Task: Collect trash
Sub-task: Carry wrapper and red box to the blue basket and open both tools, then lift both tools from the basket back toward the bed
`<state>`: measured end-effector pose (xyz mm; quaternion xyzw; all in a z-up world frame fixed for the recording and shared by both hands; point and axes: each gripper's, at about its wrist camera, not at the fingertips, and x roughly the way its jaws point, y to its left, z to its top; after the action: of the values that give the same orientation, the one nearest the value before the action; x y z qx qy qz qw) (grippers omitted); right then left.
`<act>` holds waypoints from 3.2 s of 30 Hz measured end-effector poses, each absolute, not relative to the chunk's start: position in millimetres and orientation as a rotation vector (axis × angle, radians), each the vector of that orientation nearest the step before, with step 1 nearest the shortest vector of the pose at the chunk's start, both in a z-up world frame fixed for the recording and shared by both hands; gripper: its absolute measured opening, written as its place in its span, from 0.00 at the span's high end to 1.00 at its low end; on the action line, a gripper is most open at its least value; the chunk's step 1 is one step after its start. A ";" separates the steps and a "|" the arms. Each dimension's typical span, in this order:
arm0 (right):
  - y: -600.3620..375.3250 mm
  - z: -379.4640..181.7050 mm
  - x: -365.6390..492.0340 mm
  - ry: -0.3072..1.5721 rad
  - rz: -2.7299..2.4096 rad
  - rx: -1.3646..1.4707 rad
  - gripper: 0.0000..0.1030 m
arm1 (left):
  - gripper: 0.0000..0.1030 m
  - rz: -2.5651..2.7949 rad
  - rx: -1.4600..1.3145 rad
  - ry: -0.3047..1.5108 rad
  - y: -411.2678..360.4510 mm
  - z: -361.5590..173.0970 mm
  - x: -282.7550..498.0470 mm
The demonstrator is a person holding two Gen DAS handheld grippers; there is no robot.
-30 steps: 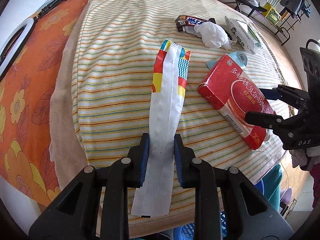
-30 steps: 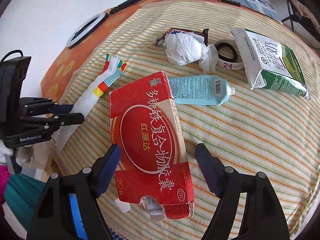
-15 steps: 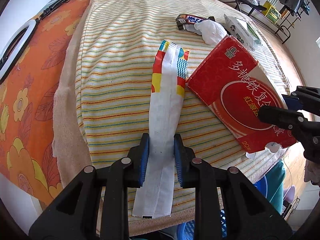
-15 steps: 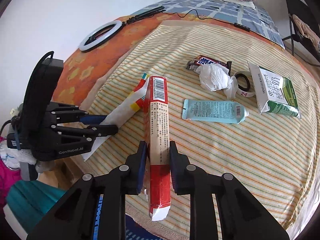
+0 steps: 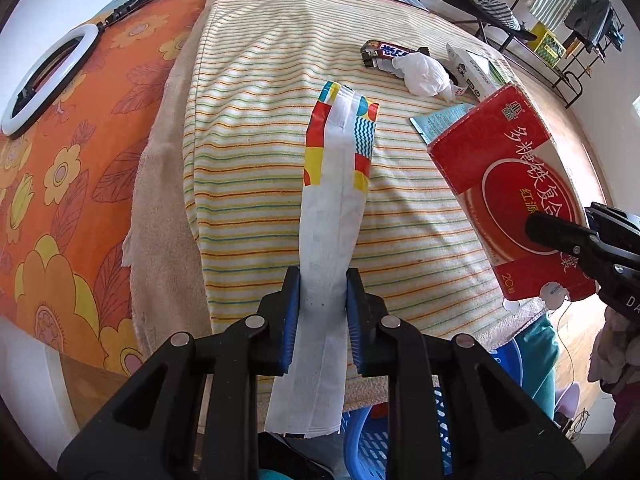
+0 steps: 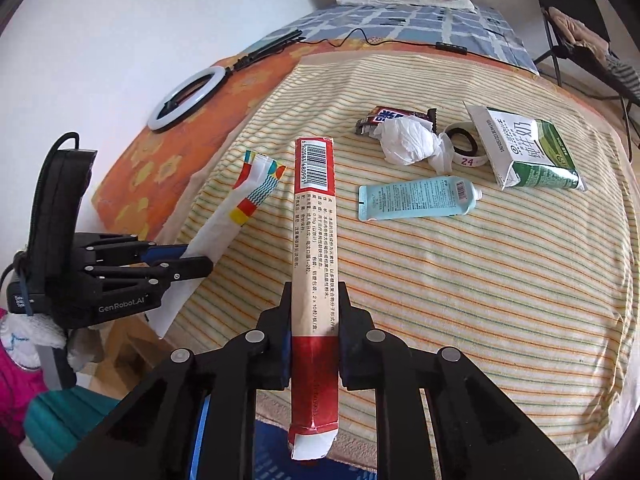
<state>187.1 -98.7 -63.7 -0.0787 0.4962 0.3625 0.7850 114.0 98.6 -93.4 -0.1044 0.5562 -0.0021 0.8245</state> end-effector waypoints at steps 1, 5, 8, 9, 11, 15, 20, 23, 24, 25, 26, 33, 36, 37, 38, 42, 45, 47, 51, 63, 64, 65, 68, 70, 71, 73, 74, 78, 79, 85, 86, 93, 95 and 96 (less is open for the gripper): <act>-102.2 -60.8 182.7 1.062 0.779 -0.175 0.86 | 0.80 -0.007 -0.222 1.179 95.6 -91.1 109.5; -118.1 -50.2 164.4 1.030 0.762 -0.193 0.86 | 0.80 -0.023 -0.228 1.170 80.2 -82.3 90.5; -133.1 -43.5 151.0 1.014 0.764 -0.183 0.86 | 0.80 -0.044 -0.242 1.167 68.1 -76.5 75.8; -137.7 -41.6 147.1 1.010 0.766 -0.177 0.86 | 0.80 -0.049 -0.243 1.165 64.5 -74.6 70.6; -146.4 -38.7 138.5 1.001 0.761 -0.169 0.86 | 0.80 -0.061 -0.247 1.158 56.5 -71.0 59.6; -162.2 -35.4 120.1 0.977 0.745 -0.172 0.86 | 0.80 -0.075 -0.240 1.150 40.9 -69.2 37.0; -179.2 -39.5 99.6 0.981 0.740 -0.176 0.85 | 0.80 -0.094 -0.224 1.164 20.9 -74.7 11.9; -187.6 -42.4 87.8 0.991 0.750 -0.162 0.85 | 0.80 -0.112 -0.235 1.180 10.3 -79.9 -1.8; -189.3 -43.5 84.8 0.995 0.753 -0.158 0.85 | 0.80 -0.118 -0.237 1.185 6.7 -81.4 -6.4; -191.2 -44.8 80.8 0.998 0.757 -0.156 0.85 | 0.80 -0.123 -0.239 1.189 3.4 -83.0 -10.5; -192.6 -46.5 77.1 1.003 0.761 -0.155 0.85 | 0.80 -0.128 -0.242 1.194 -0.1 -84.6 -14.8; -201.5 -61.1 54.2 1.039 0.785 -0.148 0.85 | 0.80 -0.153 -0.266 1.244 -15.6 -103.2 -34.7; -205.0 -71.5 46.8 1.067 0.789 -0.139 0.85 | 0.80 -0.154 -0.275 1.273 -19.3 -114.8 -39.3; -206.2 -75.2 44.4 1.076 0.788 -0.137 0.85 | 0.80 -0.155 -0.275 1.282 -20.3 -118.6 -40.5; -207.3 -79.5 42.6 1.088 0.788 -0.134 0.85 | 0.80 -0.155 -0.276 1.291 -21.1 -122.7 -41.4; -210.7 -92.7 38.8 1.122 0.784 -0.124 0.85 | 0.80 -0.156 -0.275 1.325 -23.4 -136.0 -44.2; -212.3 -101.7 34.6 1.141 0.778 -0.133 0.85 | 0.80 -0.154 -0.271 1.353 -25.5 -145.8 -44.6; -213.2 -108.3 32.6 1.158 0.773 -0.136 0.85 | 0.80 -0.151 -0.269 1.370 -26.2 -151.9 -44.1; -215.6 -122.1 31.8 1.193 0.761 -0.132 0.85 | 0.80 -0.147 -0.270 1.390 -26.1 -160.1 -42.2; -213.4 -149.6 33.8 1.269 0.745 -0.102 0.84 | 0.80 -0.121 -0.232 1.416 -32.0 -176.2 -39.3; -213.3 -150.7 34.4 1.271 0.742 -0.101 0.83 | 0.80 -0.119 -0.233 1.415 -33.1 -174.9 -38.6; -212.8 -151.4 35.5 1.272 0.739 -0.101 0.82 | 0.80 -0.116 -0.232 1.413 -33.5 -173.8 -38.1; -212.6 -152.9 37.1 1.279 0.732 -0.094 0.82 | 0.80 -0.107 -0.226 1.404 -34.7 -170.9 -36.8; -212.5 -154.0 37.7 1.285 0.730 -0.092 0.81 | 0.79 -0.102 -0.215 1.402 -34.9 -171.2 -36.1; -212.6 -154.3 37.7 1.284 0.726 -0.094 0.81 | 0.79 -0.097 -0.209 1.402 -35.9 -171.0 -35.8; -213.4 -154.7 37.8 1.281 0.720 -0.096 0.81 | 0.69 -0.092 -0.203 1.400 -35.6 -171.5 -35.3; -214.0 -155.1 37.9 1.282 0.718 -0.093 0.81 | 0.67 -0.091 -0.204 1.401 -35.4 -171.3 -35.0; -215.4 -155.9 38.0 1.289 0.711 -0.092 0.67 | 0.59 -0.084 -0.202 1.396 -34.3 -170.9 -34.5; -215.3 -156.0 37.6 1.288 0.710 -0.094 0.62 | 0.58 -0.083 -0.203 1.394 -34.8 -169.0 -33.8; -214.6 -154.6 36.1 1.278 0.699 -0.120 0.47 | 0.57 -0.079 -0.199 1.382 -33.3 -166.7 -32.3; -215.2 -154.4 36.2 1.278 0.697 -0.125 0.42 | 0.57 -0.080 -0.199 1.381 -33.3 -166.7 -32.3; -213.4 -153.2 35.9 1.275 0.682 -0.139 0.37 | 0.57 -0.094 -0.210 1.367 -33.8 -162.3 -31.7; -214.8 -151.0 36.7 1.269 0.680 -0.135 0.37 | 0.57 -0.100 -0.203 1.354 -35.9 -158.9 -31.4; -215.5 -149.7 37.4 1.267 0.677 -0.132 0.37 | 0.57 -0.102 -0.197 1.344 -37.0 -156.2 -31.0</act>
<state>37.4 -215.5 -149.7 -0.0605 0.5798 0.3099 0.7511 -31.0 -37.0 -156.2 -0.0912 0.6211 -0.0469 0.7770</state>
